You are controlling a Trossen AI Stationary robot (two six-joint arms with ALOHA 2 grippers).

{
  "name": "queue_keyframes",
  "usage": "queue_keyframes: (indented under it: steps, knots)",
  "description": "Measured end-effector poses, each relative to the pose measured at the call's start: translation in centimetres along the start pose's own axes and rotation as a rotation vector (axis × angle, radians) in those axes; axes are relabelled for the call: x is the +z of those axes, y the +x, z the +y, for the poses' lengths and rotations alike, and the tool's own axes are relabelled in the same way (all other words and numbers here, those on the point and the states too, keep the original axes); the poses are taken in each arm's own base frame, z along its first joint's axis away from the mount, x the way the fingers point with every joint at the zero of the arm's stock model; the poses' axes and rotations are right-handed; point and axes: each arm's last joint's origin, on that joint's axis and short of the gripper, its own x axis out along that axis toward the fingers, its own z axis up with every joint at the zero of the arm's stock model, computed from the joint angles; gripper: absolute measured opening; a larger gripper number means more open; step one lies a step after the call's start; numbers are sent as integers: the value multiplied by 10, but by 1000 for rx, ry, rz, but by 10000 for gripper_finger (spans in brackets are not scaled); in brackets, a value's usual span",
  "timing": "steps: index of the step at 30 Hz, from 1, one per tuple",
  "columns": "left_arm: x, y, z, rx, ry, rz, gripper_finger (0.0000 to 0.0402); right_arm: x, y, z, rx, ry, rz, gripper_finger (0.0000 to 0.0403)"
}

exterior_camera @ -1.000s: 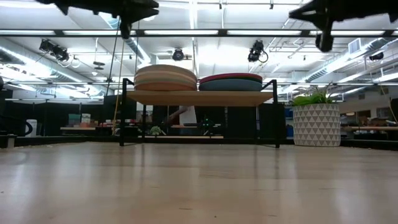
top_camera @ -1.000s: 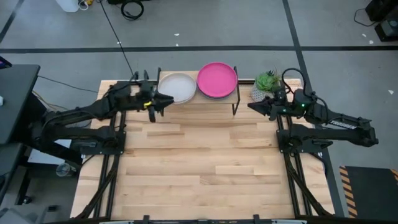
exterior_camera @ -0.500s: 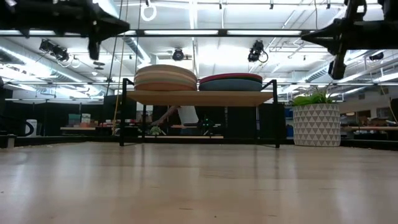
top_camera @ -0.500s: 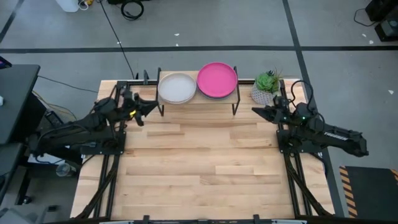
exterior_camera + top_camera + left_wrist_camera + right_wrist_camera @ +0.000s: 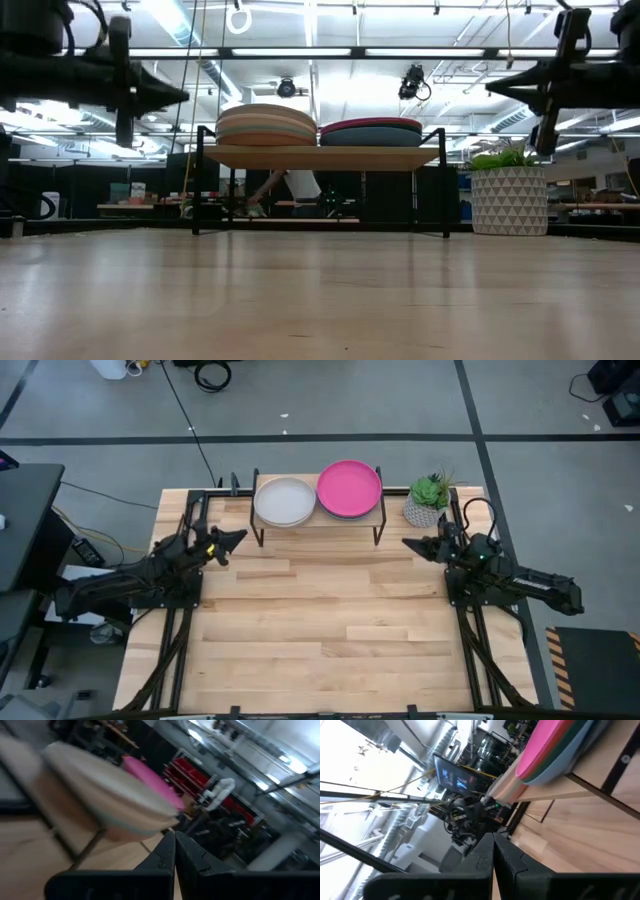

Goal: Place and stack plates onto a shelf
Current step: Return to Home Position

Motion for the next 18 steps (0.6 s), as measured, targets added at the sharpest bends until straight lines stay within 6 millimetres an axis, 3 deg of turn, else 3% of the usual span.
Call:
queue_keyframes:
  steps: [4,14,18]
  knots:
    - [-13,-1,12,66,-54,21,7,0,0,1,18,-1,13,11]
    - [-24,-3,20,137,-176,139,17,3,-1,11,134,-19,22,12]
    - [-31,-5,24,141,56,249,20,2,0,9,121,-217,20,15]
